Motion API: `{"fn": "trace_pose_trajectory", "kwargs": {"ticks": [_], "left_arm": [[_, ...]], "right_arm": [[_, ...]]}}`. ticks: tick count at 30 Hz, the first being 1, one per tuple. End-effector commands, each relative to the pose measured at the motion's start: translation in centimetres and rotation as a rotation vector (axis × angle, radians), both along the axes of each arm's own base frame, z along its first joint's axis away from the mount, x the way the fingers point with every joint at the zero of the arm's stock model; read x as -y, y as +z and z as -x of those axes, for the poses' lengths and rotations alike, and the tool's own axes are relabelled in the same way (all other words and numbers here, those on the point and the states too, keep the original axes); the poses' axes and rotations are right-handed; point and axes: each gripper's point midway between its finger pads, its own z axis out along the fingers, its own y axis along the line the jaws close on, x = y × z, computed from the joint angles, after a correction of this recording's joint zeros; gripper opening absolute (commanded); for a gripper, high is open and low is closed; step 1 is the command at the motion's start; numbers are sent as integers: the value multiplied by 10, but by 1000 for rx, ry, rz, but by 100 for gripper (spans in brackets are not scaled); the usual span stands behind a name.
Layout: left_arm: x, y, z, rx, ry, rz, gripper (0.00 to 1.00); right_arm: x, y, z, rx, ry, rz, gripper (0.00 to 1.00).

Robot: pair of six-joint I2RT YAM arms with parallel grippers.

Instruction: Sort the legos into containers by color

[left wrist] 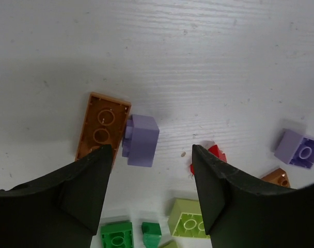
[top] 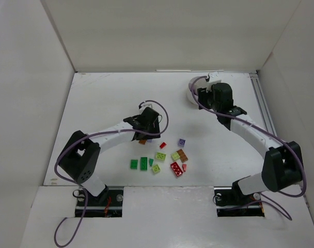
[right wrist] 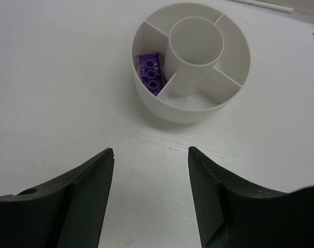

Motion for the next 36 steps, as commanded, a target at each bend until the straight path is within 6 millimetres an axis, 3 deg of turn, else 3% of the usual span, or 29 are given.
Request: {"fn": "trace_pose_trajectory", "kwargs": {"ticks": [1,2,8,11,12,16,20,21,26,27,29,30,31,32,34,36], "left_arm": [[-7,2,-7,22,27,-46,59],[-12,-1,-7,10,36,-78,59],[-9,-3,-13,18,50,-78,49],[-4,-2,-11,22,27,-71,41],[-4,-2,-11,22,27,-71,33],[3,-1,-8,20,0,-56,25],[6,-1,-6,10,-9,-44,6],[8,5,-9,25,-9,-30,0],[25,51,-22,123,-76,48,0],[36,72,-33,177,-95,85,0],[51,94,-46,235,-158,104,0],[65,124,-60,294,-175,141,0],[73,124,-74,301,-182,141,0],[78,133,-86,319,-185,151,0],[108,159,-110,366,-240,195,0],[123,171,-126,388,-278,219,0]], "right_arm": [[2,17,9,38,8,-36,65],[6,10,10,25,-1,-31,65],[13,21,19,47,-13,-47,65],[17,25,19,57,-22,-50,65],[17,25,19,57,-22,-50,65],[21,23,19,48,-32,-47,65],[25,23,18,49,-41,-47,65],[24,24,21,46,-32,-50,65],[33,36,34,78,-56,-64,65],[40,35,37,80,-81,-69,65],[52,45,46,106,-132,-99,65],[62,39,51,94,-165,-102,65],[67,44,59,106,-180,-117,65],[74,44,63,105,-204,-121,65],[86,40,76,96,-233,-114,65],[100,39,85,97,-290,-106,68]]}}
